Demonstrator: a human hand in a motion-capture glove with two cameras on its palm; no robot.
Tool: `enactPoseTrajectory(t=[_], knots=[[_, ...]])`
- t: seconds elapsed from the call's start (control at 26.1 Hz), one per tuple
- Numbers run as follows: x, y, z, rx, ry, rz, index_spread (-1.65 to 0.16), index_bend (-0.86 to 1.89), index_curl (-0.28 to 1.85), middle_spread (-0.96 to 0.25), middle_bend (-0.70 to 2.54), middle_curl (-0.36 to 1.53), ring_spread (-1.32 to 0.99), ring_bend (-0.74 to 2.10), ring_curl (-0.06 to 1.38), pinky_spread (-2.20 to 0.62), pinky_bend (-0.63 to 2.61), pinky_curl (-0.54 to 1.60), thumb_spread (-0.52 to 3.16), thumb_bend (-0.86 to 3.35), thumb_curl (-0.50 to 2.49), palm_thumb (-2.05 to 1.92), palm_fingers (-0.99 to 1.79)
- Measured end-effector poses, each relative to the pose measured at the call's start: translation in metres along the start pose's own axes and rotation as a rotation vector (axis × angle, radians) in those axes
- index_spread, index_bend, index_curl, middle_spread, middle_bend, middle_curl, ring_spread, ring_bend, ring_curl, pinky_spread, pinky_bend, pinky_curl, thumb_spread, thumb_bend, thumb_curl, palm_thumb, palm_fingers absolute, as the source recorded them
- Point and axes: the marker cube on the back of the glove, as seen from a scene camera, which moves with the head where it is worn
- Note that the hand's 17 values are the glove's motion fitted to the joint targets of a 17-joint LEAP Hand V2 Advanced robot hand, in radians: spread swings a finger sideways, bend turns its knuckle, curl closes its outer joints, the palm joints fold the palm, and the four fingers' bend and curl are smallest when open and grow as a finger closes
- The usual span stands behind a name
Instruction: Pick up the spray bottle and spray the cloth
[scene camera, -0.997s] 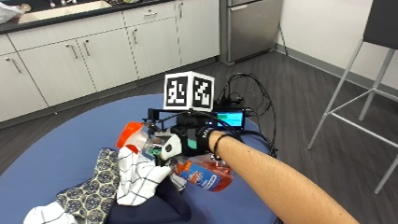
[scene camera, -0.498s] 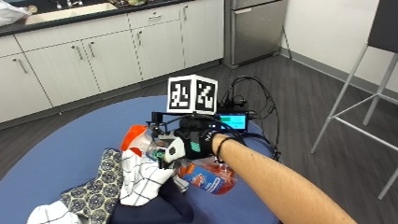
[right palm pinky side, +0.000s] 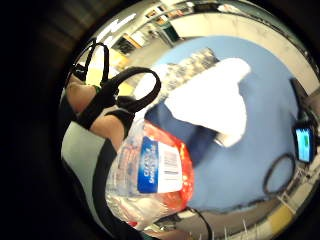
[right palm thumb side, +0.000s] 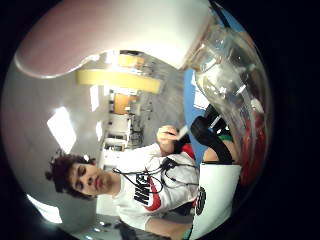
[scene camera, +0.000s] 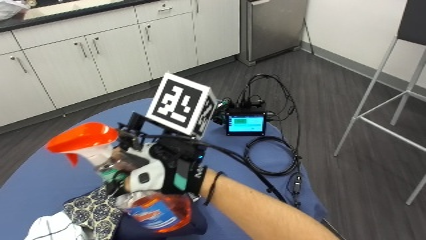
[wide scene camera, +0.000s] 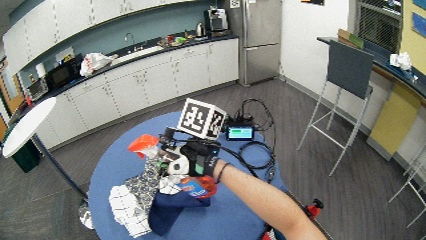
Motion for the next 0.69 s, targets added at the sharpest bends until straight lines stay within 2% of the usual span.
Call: enactPoseTrajectory(t=[0.19,0.42,0.69], knots=[[-0.045,-0.032,0.072,-0.01,-0.177,-0.154,-0.2,0.1,0.19,-0.09,0.36,0.49,-0.06,0.47,0.39,0.09,0.51,0.33,0.71,-0.02,0.69,1.01,1.01],[-0.03,-0.065,0.151,-0.021,-0.221,-0.192,-0.22,0.09,0.19,-0.1,0.35,0.48,-0.06,0.46,0.38,0.09,0.49,0.33,0.72,-0.02,0.69,1.0,1.01],[-0.004,-0.065,0.176,0.051,-0.178,-0.222,-0.23,0.09,0.2,-0.1,0.33,0.48,-0.06,0.45,0.37,0.09,0.48,0.32,0.74,-0.02,0.69,1.0,1.01]])
